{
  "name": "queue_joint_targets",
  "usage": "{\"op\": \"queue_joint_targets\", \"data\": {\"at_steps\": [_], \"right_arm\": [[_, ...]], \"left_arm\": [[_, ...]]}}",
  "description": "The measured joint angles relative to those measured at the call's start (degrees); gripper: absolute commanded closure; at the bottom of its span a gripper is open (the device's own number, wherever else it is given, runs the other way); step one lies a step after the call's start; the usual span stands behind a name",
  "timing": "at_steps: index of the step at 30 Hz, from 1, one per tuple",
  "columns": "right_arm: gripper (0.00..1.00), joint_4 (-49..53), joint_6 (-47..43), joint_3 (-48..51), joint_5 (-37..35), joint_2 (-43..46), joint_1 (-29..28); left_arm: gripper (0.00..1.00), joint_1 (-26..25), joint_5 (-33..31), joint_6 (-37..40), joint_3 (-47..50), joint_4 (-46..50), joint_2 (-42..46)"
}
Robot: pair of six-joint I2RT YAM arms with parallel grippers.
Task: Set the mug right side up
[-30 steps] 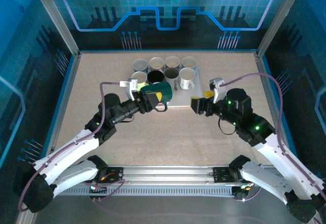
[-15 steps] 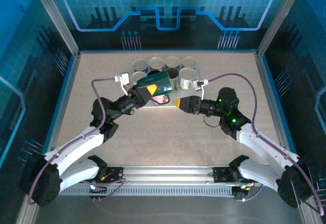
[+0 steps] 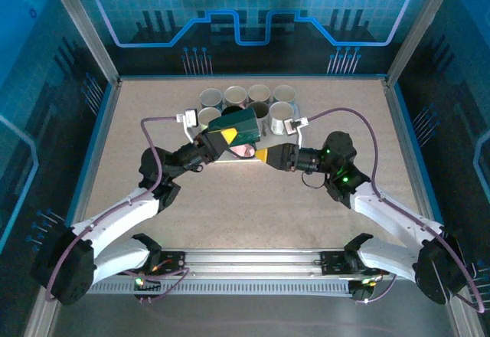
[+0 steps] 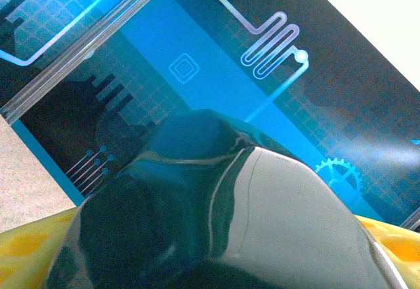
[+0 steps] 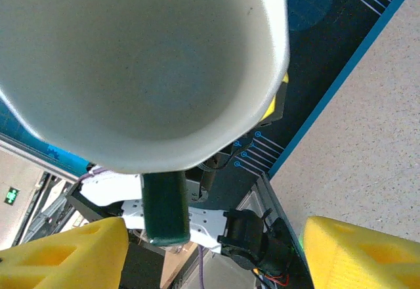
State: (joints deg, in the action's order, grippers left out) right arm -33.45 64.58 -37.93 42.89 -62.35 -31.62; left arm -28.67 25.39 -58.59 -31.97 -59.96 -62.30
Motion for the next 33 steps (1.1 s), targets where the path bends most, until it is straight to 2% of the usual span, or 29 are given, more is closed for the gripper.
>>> {"op": "queue_joint_targets", "data": {"at_steps": [7, 13, 21, 24, 28, 33], "right_arm": [[0.40, -1.88, 0.76, -0.26, -0.46, -2.49, -1.84], [0.54, -4.68, 2.14, -0.52, -0.44, -4.02, -2.73], [0.91, -10.10, 5.33, -0.13, -0.22, -5.46, -2.93], [0.99, -10.97, 5.40, 0.39, -0.17, -5.55, -2.93], [1.00, -10.23, 5.35, 0.79, 0.74, -5.14, -2.93], [1.00, -1.07, 2.05, 0.90, 0.02, -0.09, -1.90]], "left_arm": [[0.41, -1.16, 0.04, 0.22, 0.42, 0.11, -0.52], [0.41, -3.10, -0.87, 2.12, 1.40, 0.24, -0.55], [0.39, -4.70, -5.27, 4.37, 2.64, 0.07, -0.52], [0.26, -4.92, -5.86, 4.15, 3.06, 0.13, -0.13], [0.01, -5.49, -6.64, 5.97, 4.24, 3.32, 2.58], [0.01, -6.62, -7.43, 10.91, 5.25, 16.20, 11.98]]}}
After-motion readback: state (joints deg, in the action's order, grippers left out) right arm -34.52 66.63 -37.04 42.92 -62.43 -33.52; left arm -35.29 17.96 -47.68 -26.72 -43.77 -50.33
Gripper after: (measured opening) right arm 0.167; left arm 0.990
